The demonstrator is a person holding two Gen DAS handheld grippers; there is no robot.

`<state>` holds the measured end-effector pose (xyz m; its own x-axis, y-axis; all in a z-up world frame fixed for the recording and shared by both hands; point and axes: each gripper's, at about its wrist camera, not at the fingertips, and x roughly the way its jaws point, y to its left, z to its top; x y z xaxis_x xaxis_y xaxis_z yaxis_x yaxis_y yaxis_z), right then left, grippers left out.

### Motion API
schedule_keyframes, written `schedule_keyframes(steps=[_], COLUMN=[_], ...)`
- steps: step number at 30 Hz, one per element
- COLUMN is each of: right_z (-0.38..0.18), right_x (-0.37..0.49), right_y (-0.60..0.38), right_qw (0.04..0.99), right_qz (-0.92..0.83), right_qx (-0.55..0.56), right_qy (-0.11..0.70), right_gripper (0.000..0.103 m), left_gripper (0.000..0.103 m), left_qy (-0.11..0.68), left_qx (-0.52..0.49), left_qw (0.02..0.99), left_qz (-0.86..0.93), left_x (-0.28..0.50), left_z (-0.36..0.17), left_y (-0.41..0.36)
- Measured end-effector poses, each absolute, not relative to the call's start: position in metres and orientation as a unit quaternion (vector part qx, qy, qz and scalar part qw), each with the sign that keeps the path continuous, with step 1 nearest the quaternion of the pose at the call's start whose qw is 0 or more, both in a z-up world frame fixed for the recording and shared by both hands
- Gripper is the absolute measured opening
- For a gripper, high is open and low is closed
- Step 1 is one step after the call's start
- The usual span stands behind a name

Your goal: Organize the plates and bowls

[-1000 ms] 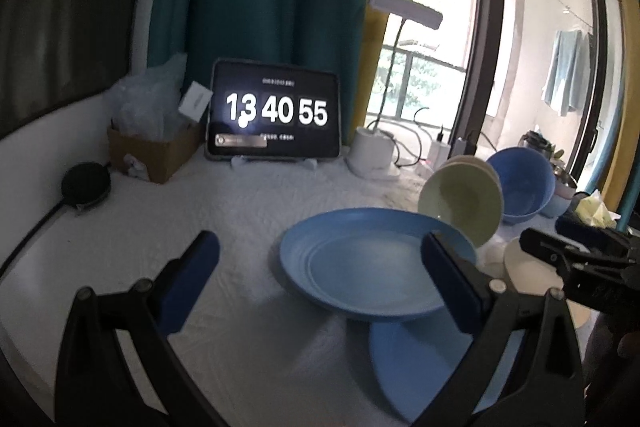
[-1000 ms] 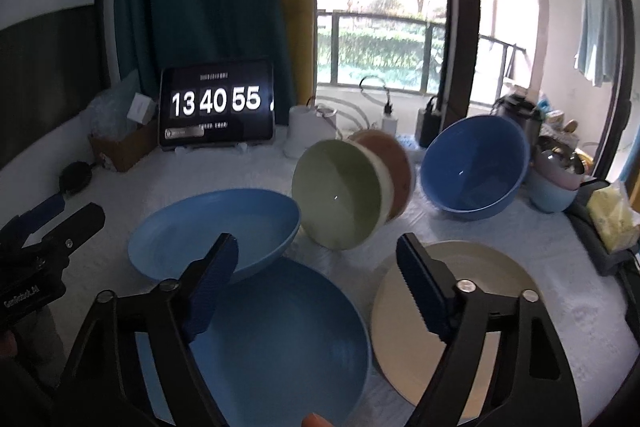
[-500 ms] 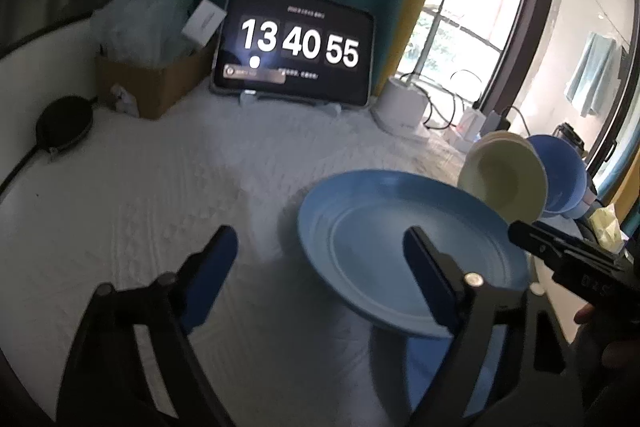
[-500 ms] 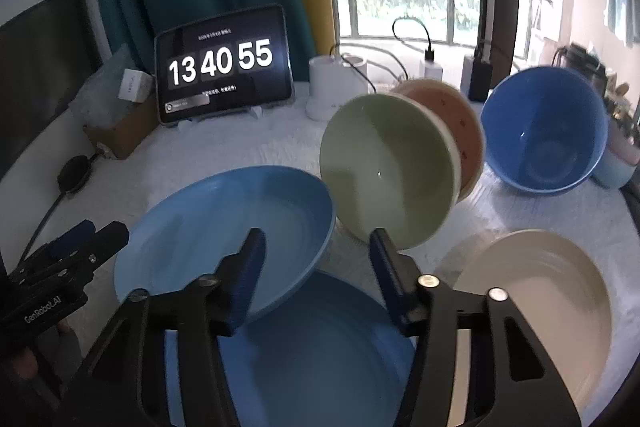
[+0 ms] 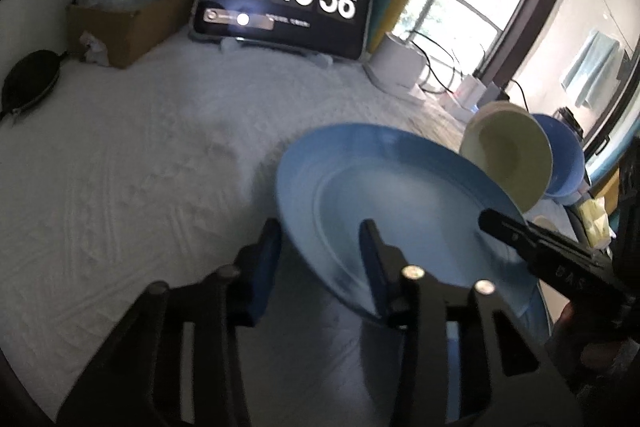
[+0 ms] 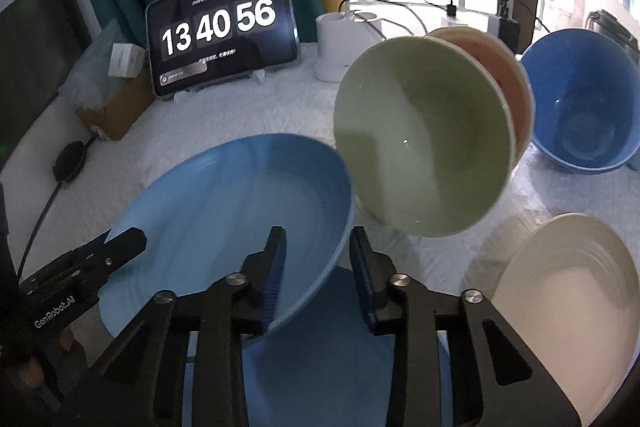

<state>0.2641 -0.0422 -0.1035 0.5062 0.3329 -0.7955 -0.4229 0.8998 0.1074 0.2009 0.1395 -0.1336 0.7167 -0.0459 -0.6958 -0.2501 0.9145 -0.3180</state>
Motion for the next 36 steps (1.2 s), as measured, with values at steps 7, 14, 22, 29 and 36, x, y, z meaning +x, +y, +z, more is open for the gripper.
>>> schedule_keyframes(steps=[7, 14, 22, 29, 36], right_z=[-0.102, -0.091, -0.08, -0.068, -0.066], right_x=[0.259, 0.248, 0.227, 0.2, 0.176], right_y=[-0.046, -0.054, -0.074, -0.091, -0.111], right_qw=[0.87, 0.876, 0.886, 0.883, 0.88], right_qz=[0.216, 0.222, 0.219, 0.215, 0.203], right_qx=[-0.062, -0.059, -0.054, -0.066, -0.082], right_qy=[0.44, 0.425, 0.406, 0.411, 0.421], right_gripper=[0.029, 0.028, 0.028, 0.027, 0.024], left_gripper=[0.035, 0.035, 0.035, 0.035, 0.036], left_qy=[0.362, 0.346, 0.333, 0.324, 0.33], left_qx=[-0.187, -0.174, -0.158, -0.141, -0.12], left_qw=[0.911, 0.92, 0.927, 0.933, 0.934], left_qz=[0.064, 0.066, 0.063, 0.064, 0.061], left_x=[0.193, 0.178, 0.157, 0.129, 0.102], left_z=[-0.127, -0.115, -0.104, -0.099, -0.108], left_y=[0.135, 0.124, 0.105, 0.082, 0.056])
